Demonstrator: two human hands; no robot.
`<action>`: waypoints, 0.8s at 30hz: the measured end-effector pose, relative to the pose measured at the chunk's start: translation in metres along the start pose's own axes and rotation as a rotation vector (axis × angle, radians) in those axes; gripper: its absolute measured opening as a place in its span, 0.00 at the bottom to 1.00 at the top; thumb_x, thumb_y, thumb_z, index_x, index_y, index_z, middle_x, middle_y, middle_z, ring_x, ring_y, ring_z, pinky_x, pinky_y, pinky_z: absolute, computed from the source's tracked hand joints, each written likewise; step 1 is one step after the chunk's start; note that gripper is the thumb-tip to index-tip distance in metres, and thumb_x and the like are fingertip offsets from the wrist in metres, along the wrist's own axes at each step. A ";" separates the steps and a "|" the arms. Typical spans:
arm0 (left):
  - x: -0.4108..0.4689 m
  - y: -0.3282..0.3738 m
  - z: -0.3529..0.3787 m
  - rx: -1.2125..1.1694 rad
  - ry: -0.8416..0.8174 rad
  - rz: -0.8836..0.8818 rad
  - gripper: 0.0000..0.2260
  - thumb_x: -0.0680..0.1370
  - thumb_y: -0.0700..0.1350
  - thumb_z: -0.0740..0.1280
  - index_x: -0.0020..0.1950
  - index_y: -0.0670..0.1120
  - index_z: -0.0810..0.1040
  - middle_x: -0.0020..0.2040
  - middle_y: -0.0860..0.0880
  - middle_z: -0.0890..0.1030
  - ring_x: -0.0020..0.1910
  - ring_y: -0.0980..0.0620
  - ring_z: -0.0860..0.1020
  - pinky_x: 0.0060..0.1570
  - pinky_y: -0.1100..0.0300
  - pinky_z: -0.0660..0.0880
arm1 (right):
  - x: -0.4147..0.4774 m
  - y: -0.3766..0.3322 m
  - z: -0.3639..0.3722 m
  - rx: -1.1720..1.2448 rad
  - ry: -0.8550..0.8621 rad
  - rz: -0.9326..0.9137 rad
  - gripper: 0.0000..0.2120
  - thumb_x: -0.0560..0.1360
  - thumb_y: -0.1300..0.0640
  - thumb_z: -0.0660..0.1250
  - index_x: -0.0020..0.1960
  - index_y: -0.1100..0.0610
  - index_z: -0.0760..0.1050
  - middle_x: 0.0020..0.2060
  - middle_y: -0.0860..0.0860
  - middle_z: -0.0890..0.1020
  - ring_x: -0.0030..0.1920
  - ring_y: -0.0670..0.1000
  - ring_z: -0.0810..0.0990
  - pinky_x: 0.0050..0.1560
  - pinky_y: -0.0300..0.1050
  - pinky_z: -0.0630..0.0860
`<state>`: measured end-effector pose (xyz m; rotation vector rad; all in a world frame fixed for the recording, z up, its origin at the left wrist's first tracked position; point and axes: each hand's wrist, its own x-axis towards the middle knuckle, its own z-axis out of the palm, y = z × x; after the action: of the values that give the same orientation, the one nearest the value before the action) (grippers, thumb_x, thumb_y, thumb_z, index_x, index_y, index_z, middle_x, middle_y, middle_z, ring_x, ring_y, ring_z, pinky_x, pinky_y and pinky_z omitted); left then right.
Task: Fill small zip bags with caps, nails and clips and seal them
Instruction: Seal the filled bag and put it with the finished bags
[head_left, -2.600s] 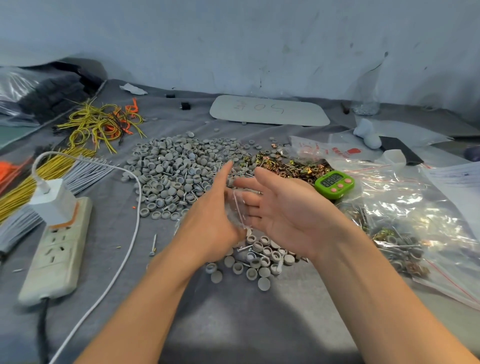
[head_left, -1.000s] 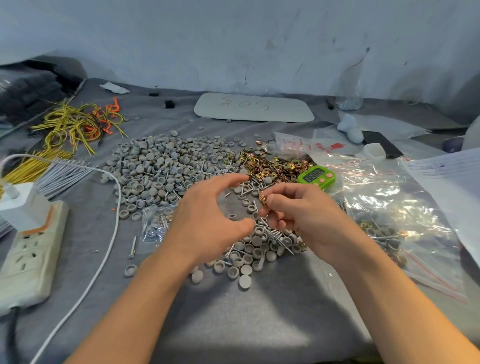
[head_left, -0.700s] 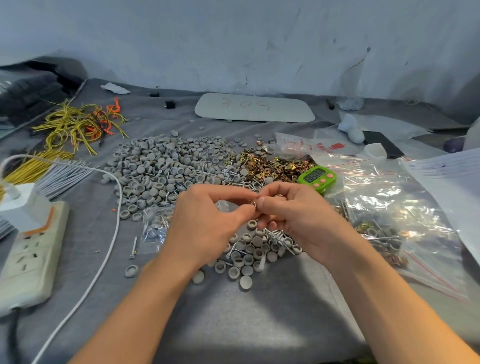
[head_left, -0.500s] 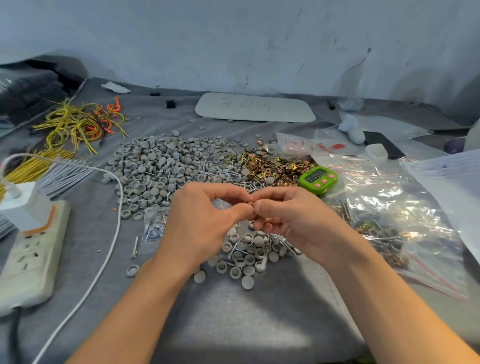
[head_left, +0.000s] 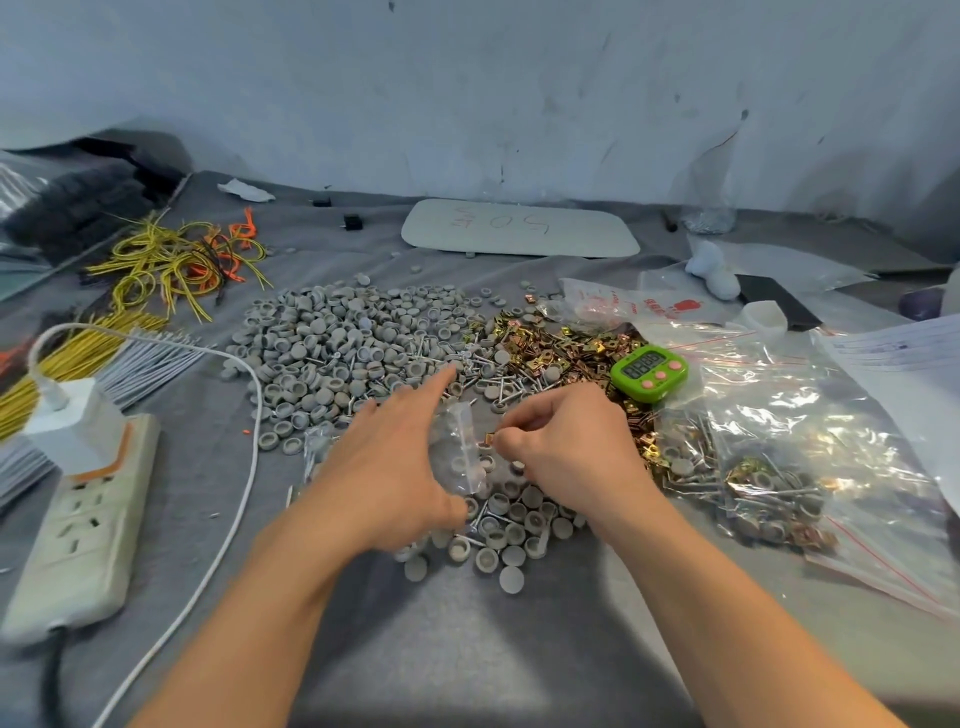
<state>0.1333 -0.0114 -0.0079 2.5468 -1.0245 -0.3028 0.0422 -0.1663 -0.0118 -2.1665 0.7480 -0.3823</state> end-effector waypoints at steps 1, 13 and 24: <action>0.002 0.002 0.001 0.015 0.038 -0.010 0.60 0.63 0.55 0.80 0.81 0.66 0.40 0.83 0.55 0.58 0.81 0.48 0.55 0.80 0.48 0.54 | 0.002 -0.002 0.002 -0.024 0.005 0.006 0.07 0.71 0.51 0.78 0.35 0.48 0.85 0.29 0.45 0.85 0.32 0.45 0.84 0.38 0.43 0.82; 0.003 -0.001 0.005 -0.208 0.179 0.014 0.47 0.64 0.55 0.75 0.80 0.63 0.59 0.70 0.57 0.74 0.70 0.51 0.71 0.66 0.50 0.73 | 0.010 -0.024 0.025 0.267 -0.163 0.034 0.04 0.74 0.58 0.76 0.44 0.50 0.89 0.36 0.50 0.88 0.41 0.57 0.87 0.45 0.53 0.84; 0.003 -0.018 0.005 -0.171 0.346 -0.028 0.18 0.68 0.43 0.72 0.54 0.62 0.82 0.43 0.56 0.85 0.45 0.51 0.81 0.43 0.52 0.79 | -0.004 -0.043 0.028 0.161 -0.362 -0.215 0.18 0.74 0.61 0.68 0.28 0.49 0.80 0.22 0.45 0.72 0.24 0.43 0.64 0.27 0.35 0.63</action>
<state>0.1454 -0.0031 -0.0198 2.3522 -0.7953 0.0432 0.0696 -0.1252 0.0035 -2.0881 0.2743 -0.1441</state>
